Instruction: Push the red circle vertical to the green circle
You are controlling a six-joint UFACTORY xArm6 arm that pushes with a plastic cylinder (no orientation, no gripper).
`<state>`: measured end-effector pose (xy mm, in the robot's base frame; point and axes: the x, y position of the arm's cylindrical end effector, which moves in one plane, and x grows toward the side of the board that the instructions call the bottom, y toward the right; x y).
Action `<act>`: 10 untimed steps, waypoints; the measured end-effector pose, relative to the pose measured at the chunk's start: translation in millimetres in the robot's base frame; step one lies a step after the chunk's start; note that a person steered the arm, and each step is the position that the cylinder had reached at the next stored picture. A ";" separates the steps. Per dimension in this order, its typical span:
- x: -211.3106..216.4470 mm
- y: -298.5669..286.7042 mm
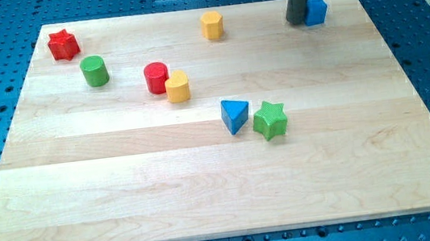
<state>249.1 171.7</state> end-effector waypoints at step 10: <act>210.2 -270.2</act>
<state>459.3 -98.5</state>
